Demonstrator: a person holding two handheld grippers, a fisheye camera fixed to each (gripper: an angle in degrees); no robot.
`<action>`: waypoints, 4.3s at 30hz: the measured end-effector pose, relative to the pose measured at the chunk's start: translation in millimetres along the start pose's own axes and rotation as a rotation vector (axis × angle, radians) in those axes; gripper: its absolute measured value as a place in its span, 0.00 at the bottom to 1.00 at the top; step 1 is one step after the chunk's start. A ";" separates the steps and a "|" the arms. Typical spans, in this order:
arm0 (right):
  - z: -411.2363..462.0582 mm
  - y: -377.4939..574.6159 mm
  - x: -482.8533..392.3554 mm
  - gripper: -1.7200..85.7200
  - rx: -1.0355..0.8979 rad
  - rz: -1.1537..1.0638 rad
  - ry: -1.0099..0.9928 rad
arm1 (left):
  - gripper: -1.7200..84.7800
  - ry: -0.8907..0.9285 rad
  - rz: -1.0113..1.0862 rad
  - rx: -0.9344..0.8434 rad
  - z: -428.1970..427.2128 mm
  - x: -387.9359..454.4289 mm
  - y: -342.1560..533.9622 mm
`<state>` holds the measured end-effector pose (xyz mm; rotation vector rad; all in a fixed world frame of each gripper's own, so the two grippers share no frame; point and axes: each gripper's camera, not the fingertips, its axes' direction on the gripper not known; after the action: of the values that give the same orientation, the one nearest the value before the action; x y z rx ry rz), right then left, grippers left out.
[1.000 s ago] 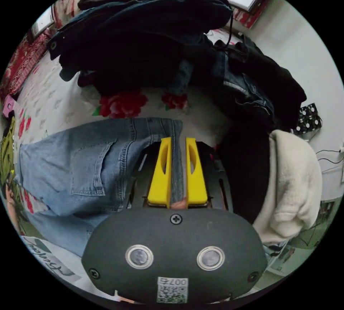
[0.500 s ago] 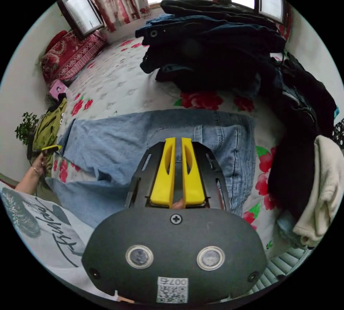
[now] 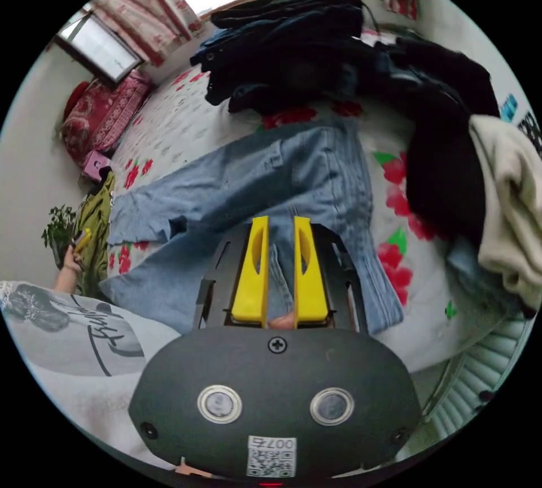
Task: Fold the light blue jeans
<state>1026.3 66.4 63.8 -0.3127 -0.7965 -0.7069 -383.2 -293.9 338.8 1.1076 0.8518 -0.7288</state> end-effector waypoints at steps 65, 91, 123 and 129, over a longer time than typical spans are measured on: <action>-149.4 -28.2 82.1 0.07 0.386 0.157 -0.414 | 0.09 0.221 0.044 -0.090 -10.9 126.4 41.2; 171.9 -46.4 -43.6 0.10 -0.015 -0.309 -0.259 | 0.08 0.062 0.247 -0.374 197.7 206.9 100.9; 410.9 19.6 -161.2 0.02 -0.211 -1.076 0.001 | 0.05 0.229 -0.082 -0.195 145.0 -45.1 20.4; 462.3 -5.1 -149.8 0.02 -0.289 -0.962 -0.018 | 0.10 0.332 -0.189 -0.196 170.4 -77.8 25.5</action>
<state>698.5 365.2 262.3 -0.1794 -0.8478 -1.7323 -363.4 -442.7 453.6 0.9941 1.2962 -0.6080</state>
